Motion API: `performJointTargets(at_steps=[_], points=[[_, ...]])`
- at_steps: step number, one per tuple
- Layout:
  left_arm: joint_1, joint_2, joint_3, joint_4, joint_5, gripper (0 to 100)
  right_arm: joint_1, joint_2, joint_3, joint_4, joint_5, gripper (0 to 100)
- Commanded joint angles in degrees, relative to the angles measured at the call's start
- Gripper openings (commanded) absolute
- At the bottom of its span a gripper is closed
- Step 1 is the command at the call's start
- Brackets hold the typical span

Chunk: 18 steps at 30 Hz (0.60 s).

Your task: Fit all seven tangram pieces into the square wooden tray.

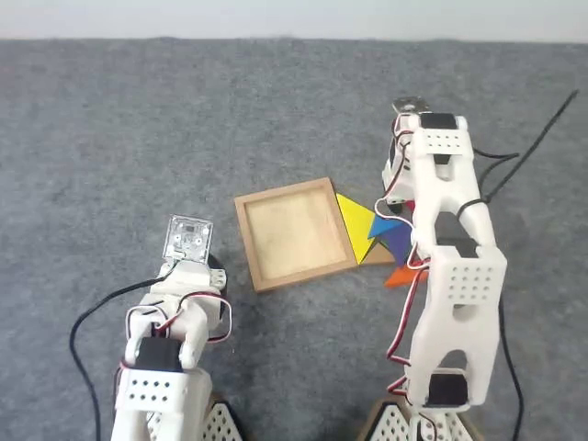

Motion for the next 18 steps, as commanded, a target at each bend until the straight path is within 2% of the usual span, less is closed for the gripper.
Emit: performJointTargets(at_steps=[1,5,13,18], points=[[-0.3,-0.7,-0.5,0.1,0.3,1,0.0,-1.8,-5.9,-1.6,-7.8,32.0],[-0.3,-0.7,-0.5,0.1,0.3,1,0.2,2.8,-11.3,-1.8,-14.3,27.9],[-0.3,-0.7,-0.5,0.1,0.3,1,-0.2,9.5,-19.3,0.9,-14.8,41.2],[-0.3,-0.7,-0.5,0.1,0.3,1,-0.2,11.4,-21.1,0.6,-15.9,42.4]])
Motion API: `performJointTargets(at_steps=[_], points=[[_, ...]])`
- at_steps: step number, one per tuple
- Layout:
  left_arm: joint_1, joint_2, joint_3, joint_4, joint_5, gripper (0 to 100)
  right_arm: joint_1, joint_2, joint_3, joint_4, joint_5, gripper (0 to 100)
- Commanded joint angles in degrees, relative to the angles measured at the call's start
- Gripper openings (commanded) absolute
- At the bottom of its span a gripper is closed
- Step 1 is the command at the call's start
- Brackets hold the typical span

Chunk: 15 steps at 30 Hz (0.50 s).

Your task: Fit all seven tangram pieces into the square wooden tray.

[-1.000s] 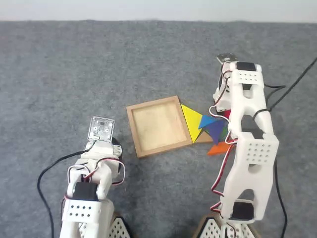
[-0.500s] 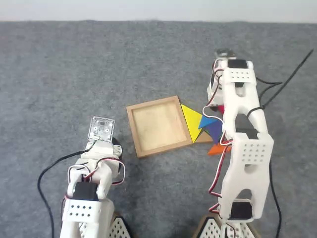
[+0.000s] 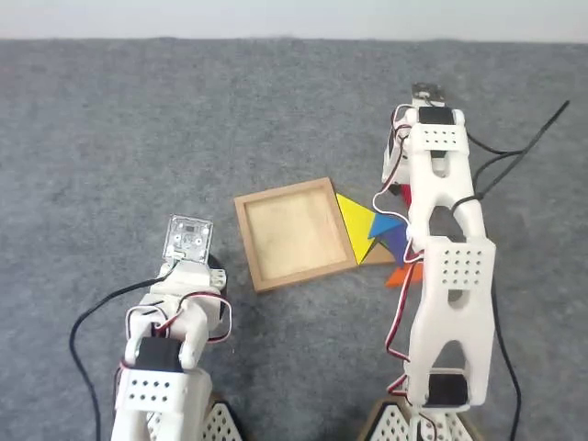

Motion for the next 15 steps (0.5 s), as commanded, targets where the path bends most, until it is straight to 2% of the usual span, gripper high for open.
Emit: performJointTargets(at_steps=[1,6,15], points=[[-0.3,-0.7,-0.5,0.1,0.3,1,-0.3,-0.3,-4.2,0.3,-3.6,42.4],[-0.3,-0.7,-0.5,0.1,0.3,1,0.0,0.7,-6.2,-0.1,-15.4,42.4],[-0.3,-0.7,-0.5,0.1,0.3,1,0.2,4.7,-6.7,4.3,-16.1,42.4]])
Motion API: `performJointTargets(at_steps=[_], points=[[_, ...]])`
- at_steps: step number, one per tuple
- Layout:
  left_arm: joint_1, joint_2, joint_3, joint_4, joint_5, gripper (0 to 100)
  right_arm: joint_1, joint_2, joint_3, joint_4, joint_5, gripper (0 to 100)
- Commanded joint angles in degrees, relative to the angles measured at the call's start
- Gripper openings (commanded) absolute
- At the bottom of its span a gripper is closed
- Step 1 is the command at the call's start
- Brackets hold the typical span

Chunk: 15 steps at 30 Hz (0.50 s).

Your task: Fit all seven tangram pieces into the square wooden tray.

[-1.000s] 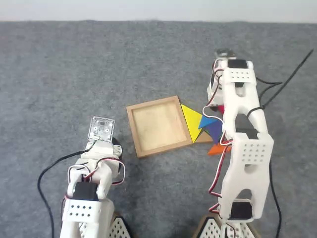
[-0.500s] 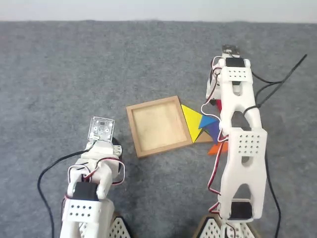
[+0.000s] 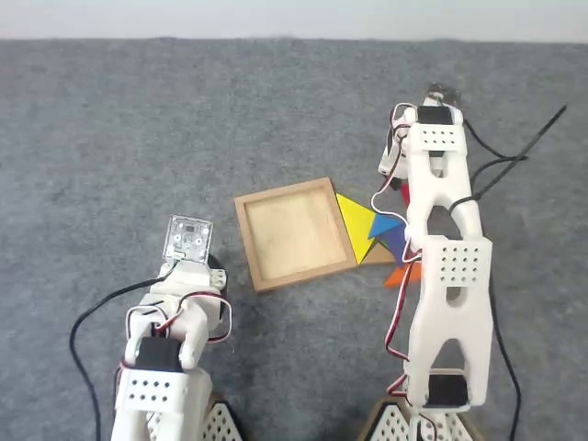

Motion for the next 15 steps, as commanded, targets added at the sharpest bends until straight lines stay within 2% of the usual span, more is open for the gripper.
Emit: performJointTargets(at_steps=[1,7,12,15], points=[[-0.3,-0.7,-0.5,0.1,0.3,1,0.3,0.6,-1.8,5.0,-0.6,42.4],[-0.3,-0.7,-0.5,0.1,0.3,1,0.3,0.8,-1.8,6.8,-0.5,41.1],[-0.3,-0.7,-0.5,0.1,0.3,1,0.4,1.0,-1.8,6.8,4.0,28.5],[-0.3,-0.7,-0.5,0.1,0.3,1,1.2,1.0,-1.8,6.9,5.2,26.8]])
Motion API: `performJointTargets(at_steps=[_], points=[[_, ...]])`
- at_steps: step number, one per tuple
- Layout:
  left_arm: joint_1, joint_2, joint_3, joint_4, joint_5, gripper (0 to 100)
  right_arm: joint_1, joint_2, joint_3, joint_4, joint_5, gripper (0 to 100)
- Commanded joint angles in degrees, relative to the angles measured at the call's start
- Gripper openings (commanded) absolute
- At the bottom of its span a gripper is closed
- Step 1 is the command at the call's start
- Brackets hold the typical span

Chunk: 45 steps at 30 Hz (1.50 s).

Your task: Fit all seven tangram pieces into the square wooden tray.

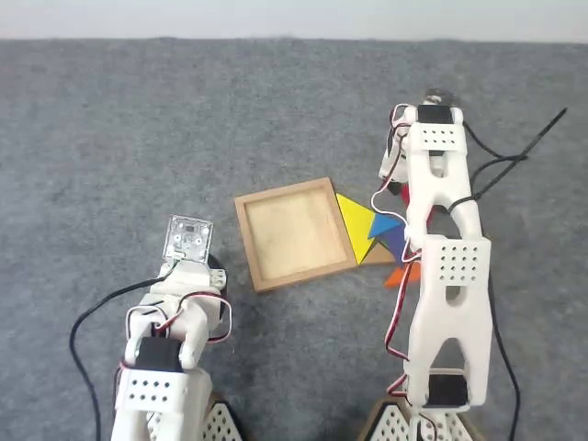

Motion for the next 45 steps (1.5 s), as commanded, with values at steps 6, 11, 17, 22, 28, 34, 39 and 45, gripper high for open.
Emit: performJointTargets(at_steps=[6,11,17,22,28,34,39,45], points=[[-0.3,-0.7,-0.5,0.1,0.4,1,3.6,-0.3,-0.3,5.6,5.4,26.7],[-0.3,-0.7,-0.5,0.1,0.4,1,3.4,-0.5,-4.4,11.6,5.5,26.7],[-0.3,-0.7,-0.5,0.1,0.4,1,3.5,-1.6,-7.8,13.1,10.7,26.3],[-0.3,-0.7,-0.5,0.1,0.4,1,1.5,-7.3,-6.3,13.3,13.3,26.3],[-0.3,-0.7,-0.5,0.1,0.4,1,-7.6,-17.4,3.2,13.1,17.6,26.3],[-0.3,-0.7,-0.5,0.1,0.4,1,-19.0,-22.7,6.2,12.5,19.7,26.3],[-0.3,-0.7,-0.5,0.1,0.4,1,-26.6,-21.7,6.1,9.7,24.8,26.3],[-0.3,-0.7,-0.5,0.1,0.4,1,-30.3,-19.1,6.1,5.4,44.9,26.3]])
